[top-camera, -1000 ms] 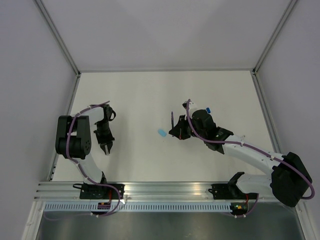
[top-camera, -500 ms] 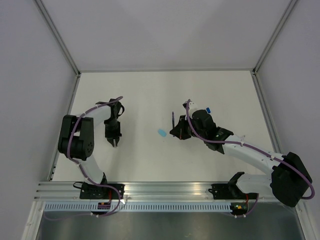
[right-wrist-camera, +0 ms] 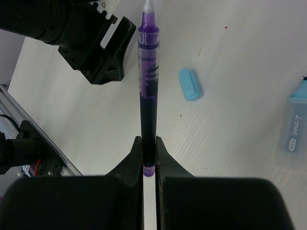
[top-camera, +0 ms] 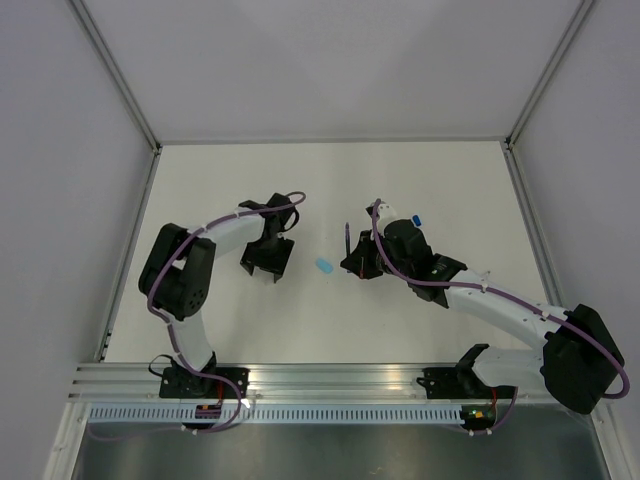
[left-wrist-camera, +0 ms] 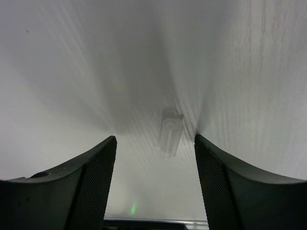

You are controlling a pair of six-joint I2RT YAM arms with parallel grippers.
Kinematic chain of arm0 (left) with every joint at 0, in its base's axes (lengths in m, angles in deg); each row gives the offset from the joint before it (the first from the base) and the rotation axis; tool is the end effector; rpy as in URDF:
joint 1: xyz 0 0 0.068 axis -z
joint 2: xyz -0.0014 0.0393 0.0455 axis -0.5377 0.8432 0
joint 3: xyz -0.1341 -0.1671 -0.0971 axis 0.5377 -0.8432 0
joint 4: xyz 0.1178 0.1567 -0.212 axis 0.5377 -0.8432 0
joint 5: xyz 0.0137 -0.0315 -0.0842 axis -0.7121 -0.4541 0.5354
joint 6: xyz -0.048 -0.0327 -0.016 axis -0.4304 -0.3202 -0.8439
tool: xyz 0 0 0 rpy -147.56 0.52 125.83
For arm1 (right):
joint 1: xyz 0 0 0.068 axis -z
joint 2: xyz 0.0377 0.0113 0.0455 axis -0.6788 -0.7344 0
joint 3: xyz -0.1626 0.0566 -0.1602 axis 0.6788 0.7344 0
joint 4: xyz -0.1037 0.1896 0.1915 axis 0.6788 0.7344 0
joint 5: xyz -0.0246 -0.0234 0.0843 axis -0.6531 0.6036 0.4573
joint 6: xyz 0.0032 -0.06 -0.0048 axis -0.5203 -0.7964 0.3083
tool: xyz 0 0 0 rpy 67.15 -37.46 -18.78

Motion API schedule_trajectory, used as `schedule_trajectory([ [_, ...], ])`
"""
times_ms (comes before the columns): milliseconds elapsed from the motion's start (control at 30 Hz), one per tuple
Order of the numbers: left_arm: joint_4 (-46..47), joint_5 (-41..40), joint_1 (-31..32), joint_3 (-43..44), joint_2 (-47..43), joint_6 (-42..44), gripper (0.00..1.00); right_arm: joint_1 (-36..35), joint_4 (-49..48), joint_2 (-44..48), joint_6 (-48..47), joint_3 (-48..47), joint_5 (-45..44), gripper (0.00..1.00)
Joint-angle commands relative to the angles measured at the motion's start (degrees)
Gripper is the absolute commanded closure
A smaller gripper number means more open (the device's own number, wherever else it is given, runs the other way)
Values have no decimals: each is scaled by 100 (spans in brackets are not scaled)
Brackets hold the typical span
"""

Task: Insert the pens into the pen caps

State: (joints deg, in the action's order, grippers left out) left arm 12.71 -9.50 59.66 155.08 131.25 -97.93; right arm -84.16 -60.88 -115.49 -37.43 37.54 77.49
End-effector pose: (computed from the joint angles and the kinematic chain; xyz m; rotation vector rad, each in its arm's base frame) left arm 0.3078 -0.1515 0.0924 0.4326 2.9973 0.1472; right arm 0.2328 0.2134 0.1892 -0.2868 2.1909 0.8840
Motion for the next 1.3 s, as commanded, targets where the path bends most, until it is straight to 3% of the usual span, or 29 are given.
schedule_trajectory([
  [0,488,-326,-33,15,-389,-64,28,-8,-108,89,-90,-208,-91,100],
  [167,374,-1,-33,112,-594,-20,31,-8,-108,89,-99,-181,-144,100],
  [367,127,113,-42,121,-260,33,41,-8,-108,133,-108,-181,-153,100],
  [733,136,430,-77,147,180,121,47,-8,-100,159,-134,-190,-179,100],
  [1067,-172,632,-217,244,426,-29,63,-8,-108,168,-152,-190,-188,100],
  [1267,-268,703,-226,314,461,-195,88,-8,-100,168,-152,-190,-188,100],
])
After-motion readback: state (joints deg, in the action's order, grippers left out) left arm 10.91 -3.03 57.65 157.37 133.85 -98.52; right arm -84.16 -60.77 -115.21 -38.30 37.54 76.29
